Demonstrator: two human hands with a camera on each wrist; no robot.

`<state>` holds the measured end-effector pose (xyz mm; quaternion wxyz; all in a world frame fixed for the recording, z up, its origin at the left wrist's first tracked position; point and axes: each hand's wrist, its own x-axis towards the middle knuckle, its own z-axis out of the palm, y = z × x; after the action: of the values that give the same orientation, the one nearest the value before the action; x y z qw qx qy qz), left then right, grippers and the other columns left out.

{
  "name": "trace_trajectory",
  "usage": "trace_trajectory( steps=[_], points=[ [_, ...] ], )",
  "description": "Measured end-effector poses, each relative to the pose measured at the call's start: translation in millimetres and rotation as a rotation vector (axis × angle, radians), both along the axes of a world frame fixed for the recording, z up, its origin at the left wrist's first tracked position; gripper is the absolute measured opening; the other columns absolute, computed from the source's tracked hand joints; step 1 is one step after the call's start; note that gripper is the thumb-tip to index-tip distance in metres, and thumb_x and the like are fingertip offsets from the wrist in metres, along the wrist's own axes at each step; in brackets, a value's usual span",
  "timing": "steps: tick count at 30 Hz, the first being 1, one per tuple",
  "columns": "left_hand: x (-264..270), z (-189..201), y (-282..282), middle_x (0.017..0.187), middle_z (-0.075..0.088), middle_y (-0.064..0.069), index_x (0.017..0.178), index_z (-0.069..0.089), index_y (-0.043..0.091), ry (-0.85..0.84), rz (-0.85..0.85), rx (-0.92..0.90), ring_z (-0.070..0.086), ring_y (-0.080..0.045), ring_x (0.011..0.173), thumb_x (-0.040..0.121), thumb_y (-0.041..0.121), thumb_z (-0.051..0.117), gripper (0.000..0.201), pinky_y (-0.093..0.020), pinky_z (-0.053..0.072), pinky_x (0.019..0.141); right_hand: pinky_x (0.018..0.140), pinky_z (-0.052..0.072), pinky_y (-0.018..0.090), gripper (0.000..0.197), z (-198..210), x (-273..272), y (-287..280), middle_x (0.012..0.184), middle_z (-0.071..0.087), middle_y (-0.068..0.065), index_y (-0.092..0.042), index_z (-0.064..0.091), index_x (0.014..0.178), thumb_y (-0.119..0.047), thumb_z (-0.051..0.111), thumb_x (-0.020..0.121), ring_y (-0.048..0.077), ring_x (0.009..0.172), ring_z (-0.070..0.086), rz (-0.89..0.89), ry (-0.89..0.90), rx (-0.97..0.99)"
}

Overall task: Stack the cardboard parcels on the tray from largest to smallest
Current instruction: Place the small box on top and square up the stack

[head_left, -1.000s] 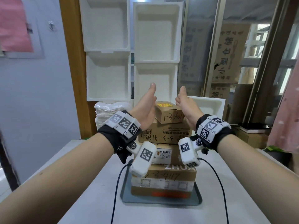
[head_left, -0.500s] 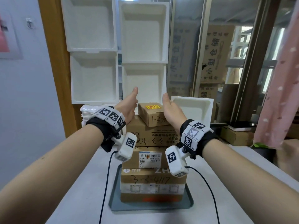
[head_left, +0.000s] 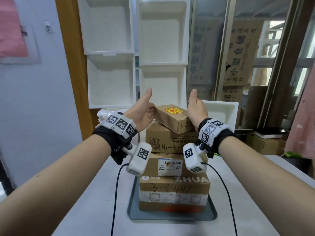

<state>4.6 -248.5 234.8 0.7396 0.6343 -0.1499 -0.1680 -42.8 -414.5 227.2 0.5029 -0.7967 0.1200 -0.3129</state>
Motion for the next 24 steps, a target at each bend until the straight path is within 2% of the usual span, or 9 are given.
trace_trajectory(
  steps=[2, 11, 15, 20, 24],
  points=[
    [3, -5, 5, 0.160, 0.016, -0.020, 0.152, 0.011, -0.004, 0.010, 0.006, 0.010, 0.016, -0.027, 0.149, 0.094, 0.065, 0.031, 0.093, -0.039, 0.016, 0.121, 0.112, 0.028, 0.038, 0.073, -1, 0, 1, 0.146, 0.048, 0.016, -0.008, 0.045, 0.143, -0.056, 0.010, 0.101, 0.030, 0.136, 0.041, 0.005, 0.020, 0.018],
    [16, -7, 6, 0.161, 0.012, -0.017, 0.153, 0.009, -0.001, -0.036, 0.048, 0.030, 0.013, -0.026, 0.149, 0.096, 0.064, 0.024, 0.088, -0.038, 0.013, 0.120, 0.117, 0.022, 0.039, 0.072, -3, -17, -1, 0.155, 0.037, 0.008, -0.014, 0.032, 0.151, -0.060, 0.013, 0.099, 0.026, 0.143, 0.032, 0.065, -0.003, 0.049],
    [20, -11, -2, 0.161, 0.013, -0.017, 0.153, 0.014, -0.001, -0.041, 0.027, 0.048, 0.012, -0.026, 0.150, 0.097, 0.062, 0.022, 0.085, -0.039, 0.011, 0.121, 0.117, 0.025, 0.043, 0.073, -9, -21, 5, 0.154, 0.040, 0.004, -0.020, 0.031, 0.152, -0.064, 0.013, 0.096, 0.024, 0.141, 0.036, 0.121, 0.037, 0.044],
    [18, -7, -3, 0.159, 0.021, -0.020, 0.151, 0.020, -0.003, -0.025, 0.020, 0.027, 0.020, -0.027, 0.147, 0.097, 0.061, 0.025, 0.083, -0.039, 0.015, 0.121, 0.119, 0.020, 0.038, 0.072, -3, -13, 5, 0.158, 0.032, -0.001, -0.022, 0.028, 0.153, -0.065, 0.013, 0.096, 0.020, 0.145, 0.029, 0.156, 0.024, 0.074],
    [14, -2, 2, 0.158, 0.023, -0.020, 0.151, 0.017, -0.004, -0.033, -0.007, 0.017, 0.024, -0.027, 0.146, 0.098, 0.061, 0.026, 0.084, -0.038, 0.017, 0.121, 0.117, 0.025, 0.047, 0.083, 9, -5, 1, 0.155, 0.036, -0.001, -0.027, 0.027, 0.153, -0.076, 0.012, 0.088, 0.025, 0.143, 0.034, 0.150, 0.017, 0.123]
  ],
)
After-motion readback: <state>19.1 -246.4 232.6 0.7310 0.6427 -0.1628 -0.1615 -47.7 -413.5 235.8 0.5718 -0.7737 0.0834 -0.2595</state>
